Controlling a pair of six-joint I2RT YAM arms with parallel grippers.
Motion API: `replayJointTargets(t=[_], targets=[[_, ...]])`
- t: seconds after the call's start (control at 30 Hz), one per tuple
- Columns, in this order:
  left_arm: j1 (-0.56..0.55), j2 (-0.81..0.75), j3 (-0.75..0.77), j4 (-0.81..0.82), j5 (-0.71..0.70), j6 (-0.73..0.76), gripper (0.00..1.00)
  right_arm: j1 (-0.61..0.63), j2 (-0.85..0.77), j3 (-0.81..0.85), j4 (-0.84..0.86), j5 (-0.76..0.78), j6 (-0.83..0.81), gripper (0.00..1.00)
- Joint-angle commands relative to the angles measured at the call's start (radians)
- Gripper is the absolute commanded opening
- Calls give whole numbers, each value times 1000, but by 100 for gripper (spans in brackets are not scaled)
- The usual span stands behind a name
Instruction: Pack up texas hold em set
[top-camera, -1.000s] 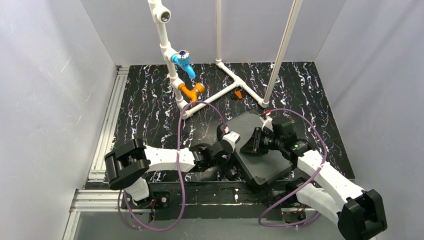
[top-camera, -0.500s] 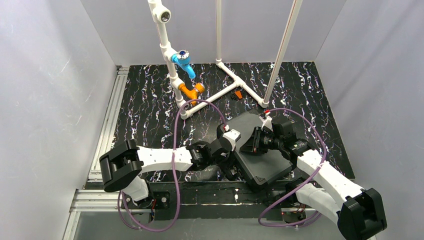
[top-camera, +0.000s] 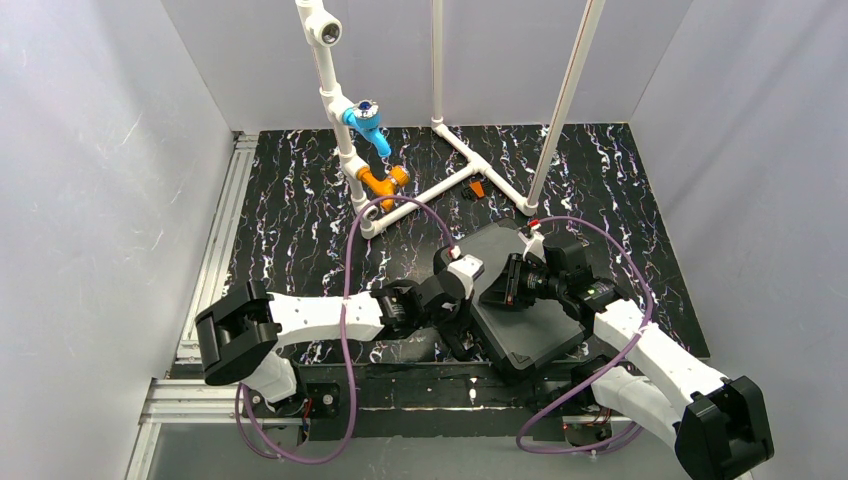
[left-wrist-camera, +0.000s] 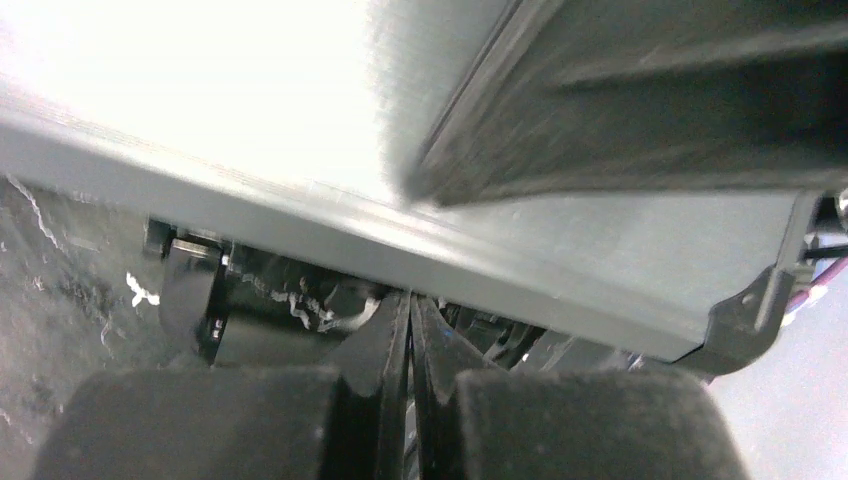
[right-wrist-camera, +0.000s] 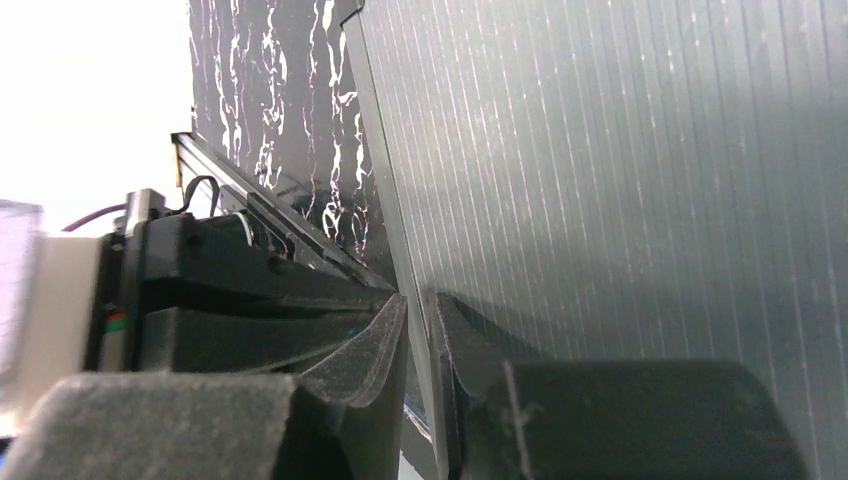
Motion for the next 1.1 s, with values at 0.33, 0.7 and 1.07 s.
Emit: replayJointTargets(t=[0.33, 0.7, 1.07], targets=[[6, -15, 104, 147, 19, 11, 0, 0, 30, -81, -202, 150, -61, 23], [6, -169, -48, 109, -10, -25, 0, 1, 17, -68, -226, 156, -66, 23], [6, -197, -145, 48, -56, -69, 0, 1, 22, -70, -224, 156, -61, 23]])
